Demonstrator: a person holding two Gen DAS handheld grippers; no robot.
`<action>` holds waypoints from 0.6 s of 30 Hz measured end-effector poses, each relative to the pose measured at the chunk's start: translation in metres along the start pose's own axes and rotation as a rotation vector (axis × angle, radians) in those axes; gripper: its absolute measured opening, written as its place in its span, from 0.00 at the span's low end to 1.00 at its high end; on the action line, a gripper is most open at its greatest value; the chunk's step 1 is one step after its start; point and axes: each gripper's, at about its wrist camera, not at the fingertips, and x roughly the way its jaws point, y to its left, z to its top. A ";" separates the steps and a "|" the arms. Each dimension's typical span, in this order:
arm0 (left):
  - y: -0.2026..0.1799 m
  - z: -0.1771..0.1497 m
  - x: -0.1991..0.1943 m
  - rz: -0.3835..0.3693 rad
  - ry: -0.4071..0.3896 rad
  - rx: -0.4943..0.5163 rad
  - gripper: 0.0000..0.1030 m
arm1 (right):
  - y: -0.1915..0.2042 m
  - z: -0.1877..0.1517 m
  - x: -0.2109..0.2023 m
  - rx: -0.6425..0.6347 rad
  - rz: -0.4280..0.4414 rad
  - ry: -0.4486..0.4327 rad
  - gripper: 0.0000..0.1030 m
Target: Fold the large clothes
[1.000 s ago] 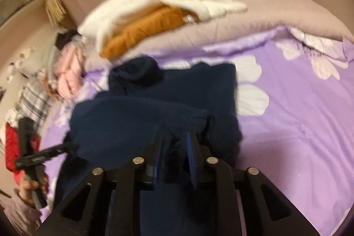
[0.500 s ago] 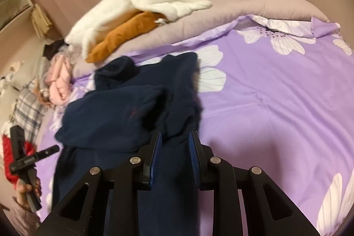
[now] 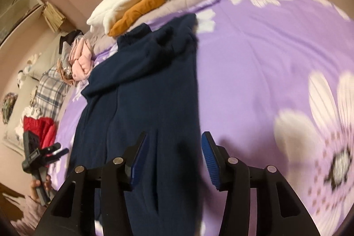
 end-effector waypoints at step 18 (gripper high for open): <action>0.023 -0.054 -0.006 -0.159 0.059 -0.110 0.89 | -0.015 -0.064 0.012 0.117 0.184 0.123 0.49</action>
